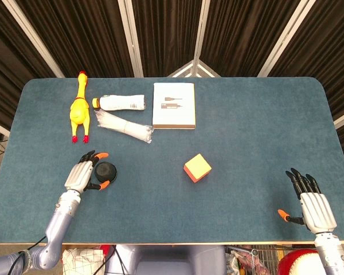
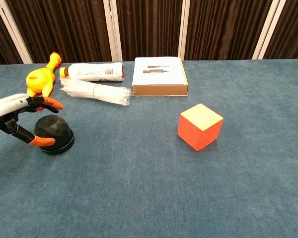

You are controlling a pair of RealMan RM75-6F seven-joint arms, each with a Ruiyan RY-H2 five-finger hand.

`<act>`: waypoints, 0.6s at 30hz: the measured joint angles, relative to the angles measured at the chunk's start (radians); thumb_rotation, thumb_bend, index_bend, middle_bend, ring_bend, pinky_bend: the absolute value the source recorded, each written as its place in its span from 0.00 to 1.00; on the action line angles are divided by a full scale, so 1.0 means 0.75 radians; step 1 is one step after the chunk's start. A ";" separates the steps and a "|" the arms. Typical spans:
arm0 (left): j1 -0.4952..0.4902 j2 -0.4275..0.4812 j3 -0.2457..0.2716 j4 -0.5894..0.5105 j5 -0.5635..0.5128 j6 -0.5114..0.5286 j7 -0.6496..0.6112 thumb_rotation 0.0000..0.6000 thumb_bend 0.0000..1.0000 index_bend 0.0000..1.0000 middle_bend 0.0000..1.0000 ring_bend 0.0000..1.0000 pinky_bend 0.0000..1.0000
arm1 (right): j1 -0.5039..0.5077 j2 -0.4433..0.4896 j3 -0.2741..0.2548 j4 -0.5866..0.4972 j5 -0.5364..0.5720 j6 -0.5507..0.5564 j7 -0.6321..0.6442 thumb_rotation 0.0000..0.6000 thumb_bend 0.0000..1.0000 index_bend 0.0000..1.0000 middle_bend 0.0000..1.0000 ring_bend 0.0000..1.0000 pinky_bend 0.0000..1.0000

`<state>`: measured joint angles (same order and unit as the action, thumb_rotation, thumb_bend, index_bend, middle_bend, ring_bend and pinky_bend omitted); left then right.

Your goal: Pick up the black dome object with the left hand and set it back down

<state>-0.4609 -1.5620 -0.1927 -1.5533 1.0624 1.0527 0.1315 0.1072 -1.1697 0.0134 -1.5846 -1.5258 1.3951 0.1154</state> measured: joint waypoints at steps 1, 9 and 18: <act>0.000 0.000 0.001 0.000 -0.001 0.004 0.009 1.00 0.42 0.19 0.24 0.00 0.00 | 0.000 0.000 0.000 0.001 0.000 0.000 0.002 1.00 0.19 0.02 0.03 0.12 0.00; -0.003 -0.016 -0.002 0.008 -0.072 0.058 0.128 1.00 0.58 0.20 0.43 0.00 0.00 | -0.002 0.007 -0.005 -0.008 -0.011 0.005 0.013 1.00 0.19 0.02 0.03 0.12 0.00; 0.000 -0.024 -0.055 -0.075 -0.053 0.147 0.102 1.00 0.64 0.25 0.48 0.00 0.00 | 0.010 0.003 0.005 0.006 0.004 -0.014 0.028 1.00 0.19 0.02 0.03 0.12 0.00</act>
<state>-0.4613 -1.5797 -0.2339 -1.6096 1.0226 1.1627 0.2082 0.1148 -1.1675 0.0171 -1.5797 -1.5226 1.3843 0.1362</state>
